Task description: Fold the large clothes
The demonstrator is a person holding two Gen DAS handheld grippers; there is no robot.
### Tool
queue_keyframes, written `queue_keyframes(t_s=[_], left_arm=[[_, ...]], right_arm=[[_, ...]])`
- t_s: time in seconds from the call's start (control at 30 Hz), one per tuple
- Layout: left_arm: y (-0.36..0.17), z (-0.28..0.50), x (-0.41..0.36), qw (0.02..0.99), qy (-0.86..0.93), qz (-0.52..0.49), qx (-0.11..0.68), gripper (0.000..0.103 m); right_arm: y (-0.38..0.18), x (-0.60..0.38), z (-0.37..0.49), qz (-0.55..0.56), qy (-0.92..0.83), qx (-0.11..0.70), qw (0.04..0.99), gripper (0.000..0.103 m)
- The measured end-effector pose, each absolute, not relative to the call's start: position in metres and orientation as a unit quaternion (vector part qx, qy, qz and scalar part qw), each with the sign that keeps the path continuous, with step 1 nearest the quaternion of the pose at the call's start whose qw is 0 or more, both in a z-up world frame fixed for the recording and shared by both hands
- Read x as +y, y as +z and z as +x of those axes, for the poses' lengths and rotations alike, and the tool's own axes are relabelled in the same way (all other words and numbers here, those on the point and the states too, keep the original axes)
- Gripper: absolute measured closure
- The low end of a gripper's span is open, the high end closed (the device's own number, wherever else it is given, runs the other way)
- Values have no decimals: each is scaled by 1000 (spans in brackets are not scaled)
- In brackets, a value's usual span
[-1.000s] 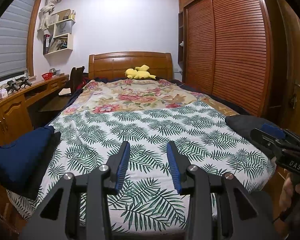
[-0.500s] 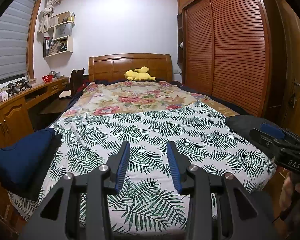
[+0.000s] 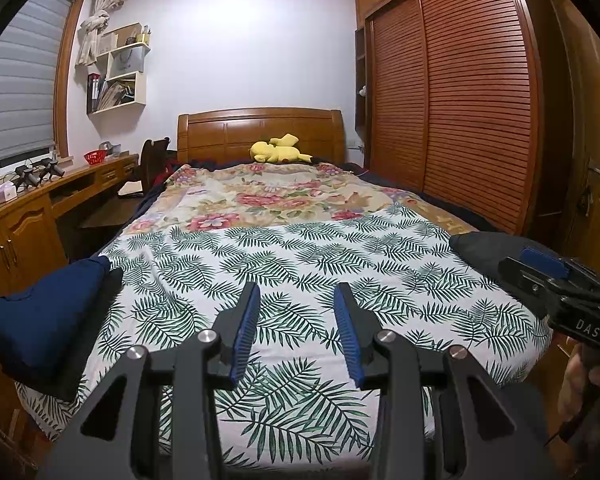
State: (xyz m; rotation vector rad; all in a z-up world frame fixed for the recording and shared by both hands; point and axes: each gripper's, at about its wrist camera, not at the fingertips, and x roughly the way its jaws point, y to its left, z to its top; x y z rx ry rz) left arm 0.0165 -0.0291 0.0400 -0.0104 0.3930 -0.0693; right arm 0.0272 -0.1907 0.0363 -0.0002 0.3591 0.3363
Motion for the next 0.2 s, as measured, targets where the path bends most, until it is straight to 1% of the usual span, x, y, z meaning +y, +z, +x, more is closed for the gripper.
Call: queue_keyframes(t_s=[0.2], left_arm=[[41, 16, -29, 980, -34, -6, 195, 66]], right_arm=[[37, -191, 27, 1, 167, 178, 970, 32]])
